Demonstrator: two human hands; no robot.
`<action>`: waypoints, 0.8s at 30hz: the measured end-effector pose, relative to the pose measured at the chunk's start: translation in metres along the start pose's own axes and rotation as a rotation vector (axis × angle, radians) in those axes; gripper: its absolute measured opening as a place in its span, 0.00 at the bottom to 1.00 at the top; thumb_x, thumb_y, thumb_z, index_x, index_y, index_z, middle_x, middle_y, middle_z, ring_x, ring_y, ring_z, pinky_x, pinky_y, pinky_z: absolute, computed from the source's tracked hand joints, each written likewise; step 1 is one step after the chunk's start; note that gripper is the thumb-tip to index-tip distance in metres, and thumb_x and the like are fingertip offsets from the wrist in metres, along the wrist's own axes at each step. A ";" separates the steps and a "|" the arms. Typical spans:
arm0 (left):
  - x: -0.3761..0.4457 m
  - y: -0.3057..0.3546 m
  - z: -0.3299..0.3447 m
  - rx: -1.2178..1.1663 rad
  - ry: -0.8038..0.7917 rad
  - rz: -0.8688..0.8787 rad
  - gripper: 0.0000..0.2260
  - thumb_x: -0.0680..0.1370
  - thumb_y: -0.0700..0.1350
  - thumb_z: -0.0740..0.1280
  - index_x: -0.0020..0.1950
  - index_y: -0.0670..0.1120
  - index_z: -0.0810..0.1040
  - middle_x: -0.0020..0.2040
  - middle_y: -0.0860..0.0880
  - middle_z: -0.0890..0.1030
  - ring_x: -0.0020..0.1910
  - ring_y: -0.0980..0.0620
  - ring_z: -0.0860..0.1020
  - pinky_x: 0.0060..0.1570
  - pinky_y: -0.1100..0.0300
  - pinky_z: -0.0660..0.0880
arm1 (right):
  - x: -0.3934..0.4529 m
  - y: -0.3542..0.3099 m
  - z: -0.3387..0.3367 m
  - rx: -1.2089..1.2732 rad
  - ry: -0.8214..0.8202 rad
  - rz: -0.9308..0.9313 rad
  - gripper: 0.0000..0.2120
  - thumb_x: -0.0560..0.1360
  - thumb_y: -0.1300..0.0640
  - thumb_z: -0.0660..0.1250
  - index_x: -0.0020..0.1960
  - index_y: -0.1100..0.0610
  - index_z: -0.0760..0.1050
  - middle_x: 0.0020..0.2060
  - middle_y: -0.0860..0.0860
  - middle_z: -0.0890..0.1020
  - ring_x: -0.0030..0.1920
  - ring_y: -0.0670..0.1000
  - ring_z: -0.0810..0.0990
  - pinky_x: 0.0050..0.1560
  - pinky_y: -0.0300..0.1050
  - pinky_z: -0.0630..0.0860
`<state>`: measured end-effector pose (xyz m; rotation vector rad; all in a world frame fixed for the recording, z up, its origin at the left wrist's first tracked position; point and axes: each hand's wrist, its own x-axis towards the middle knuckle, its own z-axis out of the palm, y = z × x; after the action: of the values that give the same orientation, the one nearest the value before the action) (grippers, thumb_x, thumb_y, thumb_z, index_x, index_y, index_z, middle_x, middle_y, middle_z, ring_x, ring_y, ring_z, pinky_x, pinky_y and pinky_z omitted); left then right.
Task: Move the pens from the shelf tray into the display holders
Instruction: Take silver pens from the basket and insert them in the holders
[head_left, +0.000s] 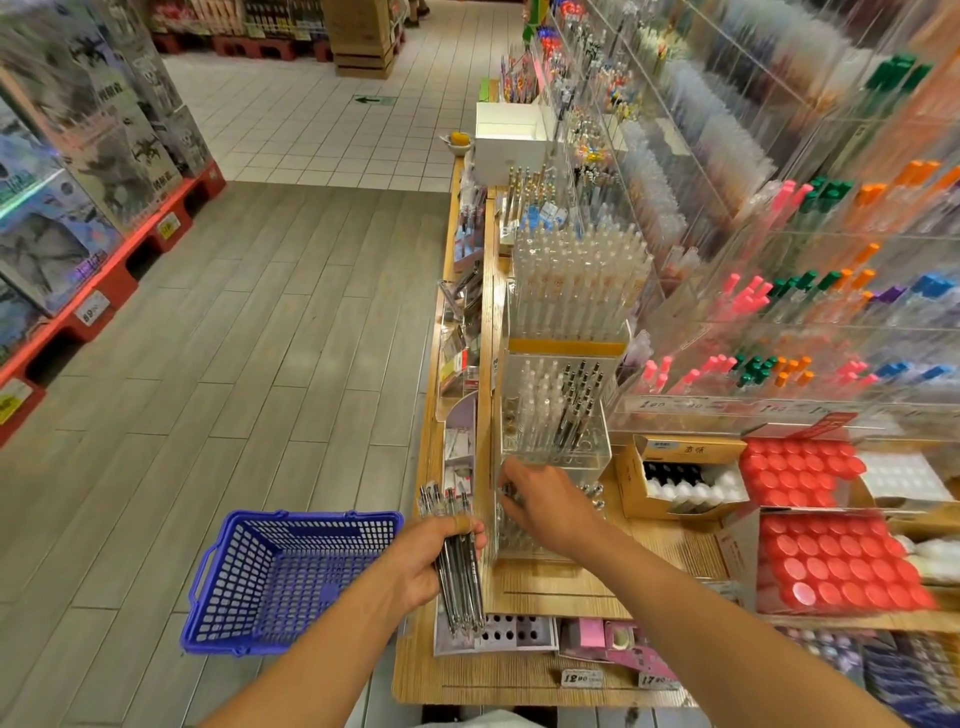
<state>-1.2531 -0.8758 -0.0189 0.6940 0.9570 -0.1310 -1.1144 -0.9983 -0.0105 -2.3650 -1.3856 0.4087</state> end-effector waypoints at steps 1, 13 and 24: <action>0.000 0.000 -0.001 -0.003 0.003 0.000 0.07 0.78 0.33 0.67 0.54 0.31 0.79 0.41 0.38 0.83 0.37 0.46 0.82 0.41 0.54 0.81 | 0.000 0.001 0.001 -0.012 -0.012 -0.003 0.03 0.77 0.59 0.65 0.50 0.55 0.72 0.39 0.52 0.82 0.38 0.53 0.81 0.39 0.52 0.80; 0.002 0.000 -0.007 -0.059 -0.021 0.000 0.09 0.77 0.32 0.66 0.56 0.31 0.76 0.40 0.38 0.82 0.36 0.46 0.82 0.34 0.56 0.82 | -0.010 0.006 0.020 -0.100 -0.025 0.000 0.09 0.79 0.56 0.63 0.51 0.58 0.82 0.46 0.49 0.73 0.48 0.52 0.75 0.46 0.42 0.72; -0.003 0.002 0.006 0.031 -0.082 -0.017 0.15 0.70 0.31 0.72 0.56 0.30 0.78 0.41 0.36 0.83 0.37 0.44 0.84 0.33 0.55 0.82 | -0.013 -0.008 0.010 0.353 0.035 0.188 0.08 0.78 0.53 0.67 0.55 0.53 0.81 0.38 0.38 0.76 0.36 0.36 0.76 0.40 0.32 0.70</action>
<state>-1.2496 -0.8779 -0.0136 0.7038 0.8842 -0.1885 -1.1309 -1.0048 -0.0145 -2.2005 -0.9834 0.6064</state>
